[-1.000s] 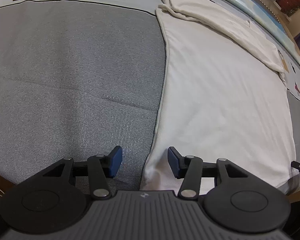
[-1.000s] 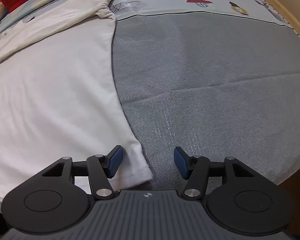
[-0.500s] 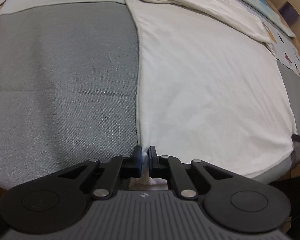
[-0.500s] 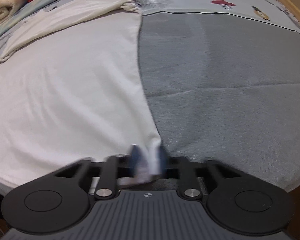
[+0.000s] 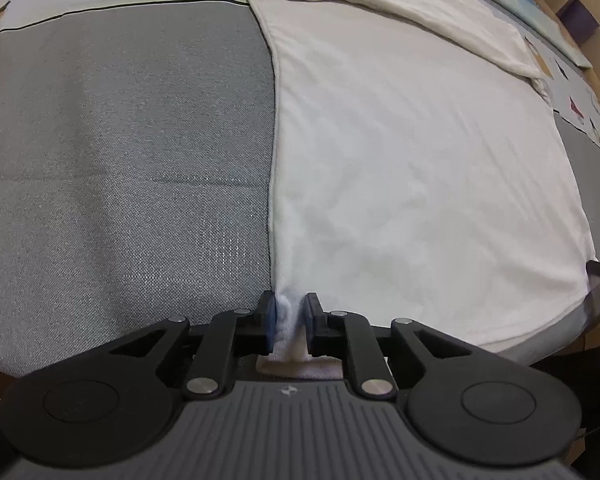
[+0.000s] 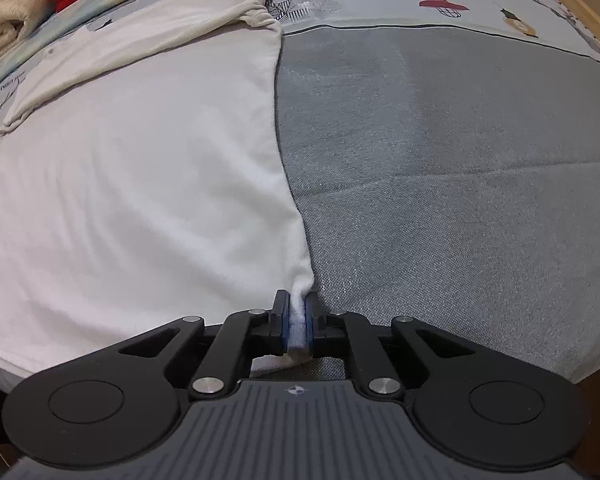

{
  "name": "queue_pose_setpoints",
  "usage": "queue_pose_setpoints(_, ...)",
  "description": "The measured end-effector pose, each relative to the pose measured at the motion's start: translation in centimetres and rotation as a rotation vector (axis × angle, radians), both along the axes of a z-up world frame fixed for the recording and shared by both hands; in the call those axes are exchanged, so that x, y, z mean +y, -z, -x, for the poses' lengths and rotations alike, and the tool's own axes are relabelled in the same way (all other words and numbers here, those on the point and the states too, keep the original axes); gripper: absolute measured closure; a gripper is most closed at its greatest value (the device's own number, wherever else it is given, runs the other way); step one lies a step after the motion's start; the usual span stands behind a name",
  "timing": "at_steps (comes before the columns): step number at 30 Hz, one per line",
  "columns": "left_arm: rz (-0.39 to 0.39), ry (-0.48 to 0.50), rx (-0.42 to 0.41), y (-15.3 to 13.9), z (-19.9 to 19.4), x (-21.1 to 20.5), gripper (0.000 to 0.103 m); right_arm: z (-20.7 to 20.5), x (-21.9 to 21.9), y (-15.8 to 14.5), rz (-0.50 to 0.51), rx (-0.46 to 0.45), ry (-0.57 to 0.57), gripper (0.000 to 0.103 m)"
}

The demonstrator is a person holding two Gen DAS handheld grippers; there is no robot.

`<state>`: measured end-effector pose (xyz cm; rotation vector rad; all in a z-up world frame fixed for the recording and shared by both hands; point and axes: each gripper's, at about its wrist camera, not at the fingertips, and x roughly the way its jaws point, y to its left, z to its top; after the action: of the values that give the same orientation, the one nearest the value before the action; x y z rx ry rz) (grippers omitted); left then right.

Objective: Fold small clothes
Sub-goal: 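Grasp the white shirt hem with the left gripper while the right gripper grasps it too, then lift the hem with both grippers and fold it toward the collar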

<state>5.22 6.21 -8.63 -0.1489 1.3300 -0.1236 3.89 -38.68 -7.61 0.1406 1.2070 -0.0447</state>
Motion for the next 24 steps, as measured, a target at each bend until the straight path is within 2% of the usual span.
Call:
queue_pose_setpoints(5, -0.012, 0.012, -0.005, 0.11, -0.25, -0.5, 0.088, 0.08, 0.0, 0.06, 0.001, 0.002, -0.001, 0.094)
queue_pose_setpoints(8, -0.009, 0.02, -0.01, 0.08, -0.2, -0.78, 0.095, 0.19, 0.01, 0.1, 0.006, 0.0, -0.004, 0.094)
queue_pose_setpoints(24, -0.014, 0.035, -0.013, 0.17, -0.03, -0.81, 0.095, 0.39, 0.57, 0.0, 0.018, -0.005, -0.016, 0.095)
